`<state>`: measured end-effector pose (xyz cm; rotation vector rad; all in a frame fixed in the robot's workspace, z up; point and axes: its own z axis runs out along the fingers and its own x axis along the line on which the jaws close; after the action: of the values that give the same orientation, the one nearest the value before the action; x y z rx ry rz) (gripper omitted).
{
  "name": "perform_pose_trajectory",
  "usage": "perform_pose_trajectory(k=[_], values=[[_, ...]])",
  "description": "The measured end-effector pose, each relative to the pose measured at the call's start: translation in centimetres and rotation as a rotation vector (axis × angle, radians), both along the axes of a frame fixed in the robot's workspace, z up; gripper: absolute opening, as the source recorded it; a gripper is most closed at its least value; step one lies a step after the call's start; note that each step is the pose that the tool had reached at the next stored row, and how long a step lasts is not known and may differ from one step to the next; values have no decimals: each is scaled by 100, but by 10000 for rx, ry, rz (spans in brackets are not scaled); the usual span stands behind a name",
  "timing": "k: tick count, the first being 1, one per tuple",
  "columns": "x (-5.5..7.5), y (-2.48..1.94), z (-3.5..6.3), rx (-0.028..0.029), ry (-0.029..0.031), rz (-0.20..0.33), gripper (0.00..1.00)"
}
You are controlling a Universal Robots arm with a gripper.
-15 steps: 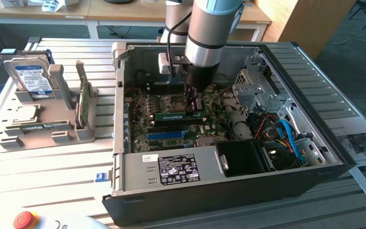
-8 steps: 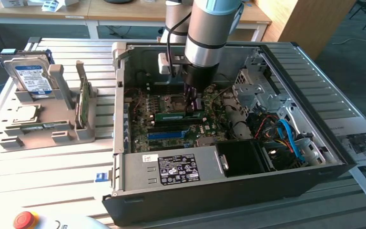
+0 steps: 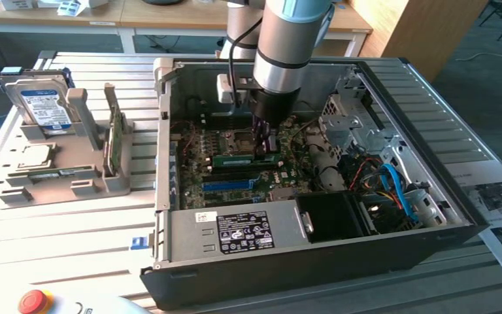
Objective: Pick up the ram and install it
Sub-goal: 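Pick up the ram and move it above insertion slot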
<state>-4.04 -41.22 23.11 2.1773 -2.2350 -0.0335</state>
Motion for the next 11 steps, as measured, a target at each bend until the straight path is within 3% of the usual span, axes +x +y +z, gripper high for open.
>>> perform_pose_trajectory(k=[11], values=[[0, -7, -13, 0, 0, 1, 12]])
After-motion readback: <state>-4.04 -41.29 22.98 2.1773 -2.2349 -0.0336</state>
